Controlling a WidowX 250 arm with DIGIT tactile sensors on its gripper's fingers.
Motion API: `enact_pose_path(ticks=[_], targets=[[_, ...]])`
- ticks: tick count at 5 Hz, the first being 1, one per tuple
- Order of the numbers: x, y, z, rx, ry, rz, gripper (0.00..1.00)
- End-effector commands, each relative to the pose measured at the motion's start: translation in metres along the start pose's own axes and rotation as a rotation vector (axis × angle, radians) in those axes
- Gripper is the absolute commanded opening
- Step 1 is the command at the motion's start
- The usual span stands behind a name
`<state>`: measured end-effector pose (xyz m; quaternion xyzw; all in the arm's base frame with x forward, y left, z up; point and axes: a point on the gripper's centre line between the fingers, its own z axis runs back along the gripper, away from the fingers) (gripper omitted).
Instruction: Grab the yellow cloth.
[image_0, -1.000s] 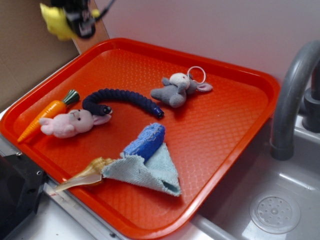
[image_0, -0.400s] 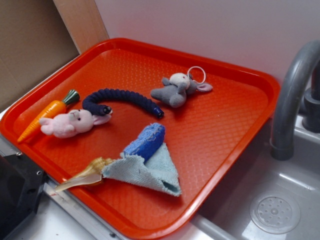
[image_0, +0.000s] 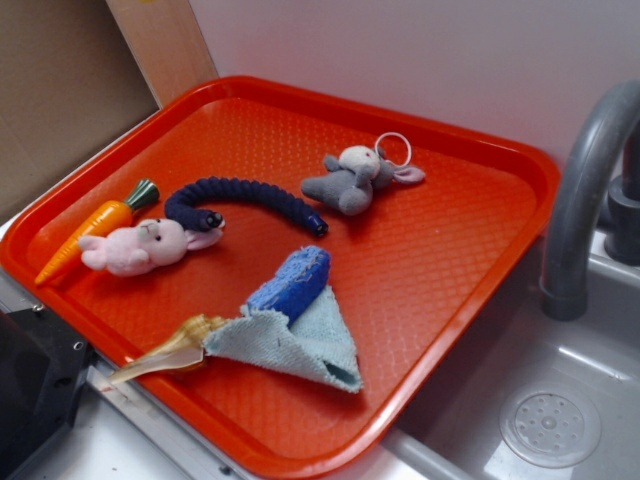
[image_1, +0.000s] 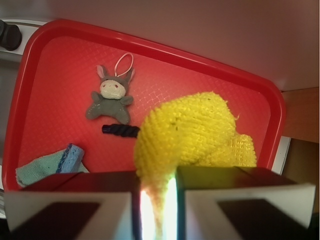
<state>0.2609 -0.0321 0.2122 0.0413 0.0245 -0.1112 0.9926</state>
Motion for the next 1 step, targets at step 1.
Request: enact_pose_path(ticks=[1], targets=[[0.0052,0.0029,0.0112,-0.015,-0.016,-0.029,0.00]])
